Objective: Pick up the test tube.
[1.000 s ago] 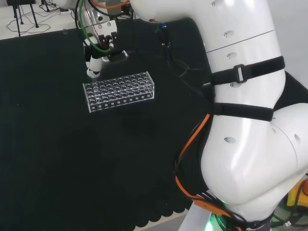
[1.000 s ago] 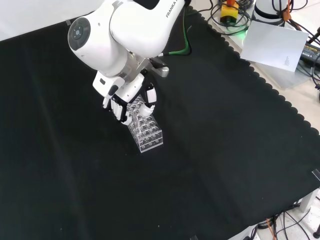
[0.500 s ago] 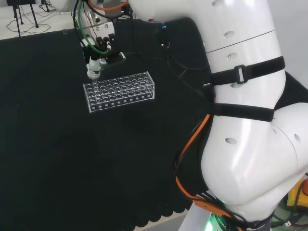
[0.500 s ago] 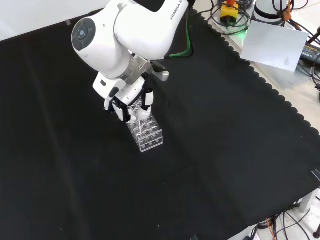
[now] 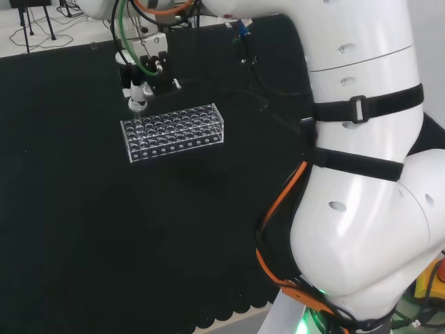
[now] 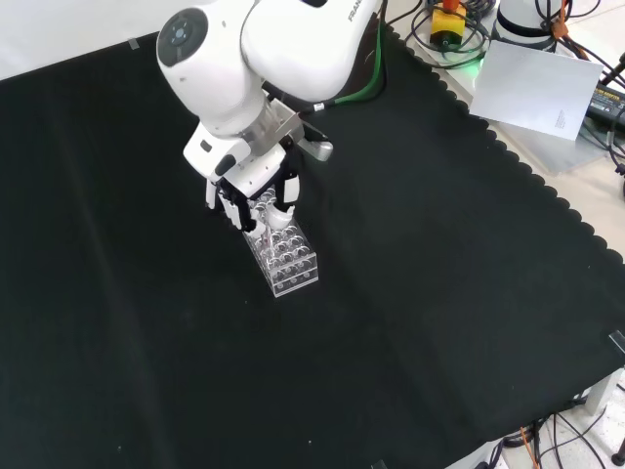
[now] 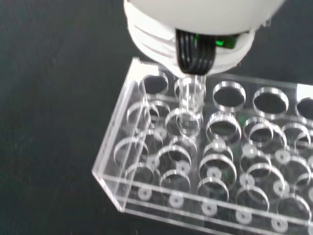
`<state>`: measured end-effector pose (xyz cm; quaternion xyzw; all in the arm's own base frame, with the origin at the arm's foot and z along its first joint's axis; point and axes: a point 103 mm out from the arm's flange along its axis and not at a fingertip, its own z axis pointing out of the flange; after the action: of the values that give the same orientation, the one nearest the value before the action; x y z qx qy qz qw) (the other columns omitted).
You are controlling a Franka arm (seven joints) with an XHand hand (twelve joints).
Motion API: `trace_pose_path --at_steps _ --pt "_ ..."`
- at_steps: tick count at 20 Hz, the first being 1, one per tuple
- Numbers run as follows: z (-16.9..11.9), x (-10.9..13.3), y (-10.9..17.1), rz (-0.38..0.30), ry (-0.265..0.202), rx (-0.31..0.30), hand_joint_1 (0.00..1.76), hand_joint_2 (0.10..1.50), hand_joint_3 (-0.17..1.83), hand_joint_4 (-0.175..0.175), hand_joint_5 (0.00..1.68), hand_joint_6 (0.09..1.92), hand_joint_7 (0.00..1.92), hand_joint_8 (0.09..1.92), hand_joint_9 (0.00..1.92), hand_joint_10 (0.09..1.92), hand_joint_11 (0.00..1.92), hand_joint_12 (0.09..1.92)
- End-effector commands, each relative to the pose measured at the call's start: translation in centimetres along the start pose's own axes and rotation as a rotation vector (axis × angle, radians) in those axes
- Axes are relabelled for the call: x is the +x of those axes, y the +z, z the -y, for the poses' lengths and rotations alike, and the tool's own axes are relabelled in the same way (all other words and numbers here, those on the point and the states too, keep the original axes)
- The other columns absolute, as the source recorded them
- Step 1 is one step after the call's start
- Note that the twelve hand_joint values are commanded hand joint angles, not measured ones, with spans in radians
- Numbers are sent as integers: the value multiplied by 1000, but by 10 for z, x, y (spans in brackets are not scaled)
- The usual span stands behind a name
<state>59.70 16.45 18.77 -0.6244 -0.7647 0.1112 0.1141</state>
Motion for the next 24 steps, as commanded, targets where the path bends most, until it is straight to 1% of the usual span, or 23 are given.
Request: trace_pose_path --at_steps 1,9,15,24 --pt "1 1 -12 -8 -8 -24 1436 590 683 -175 1334 519 1403 671 1412 268 927 1171" --pt "5 0 -25 -12 -15 -10 1439 561 722 -175 1358 494 1423 653 1451 207 930 1172" --pt "12 -3 -43 -16 -17 6 1440 552 735 -175 1363 490 1428 653 1460 194 930 1172" --pt "31 -12 -76 -65 -24 17 1441 544 747 -175 1367 488 1433 650 1466 186 930 1172"
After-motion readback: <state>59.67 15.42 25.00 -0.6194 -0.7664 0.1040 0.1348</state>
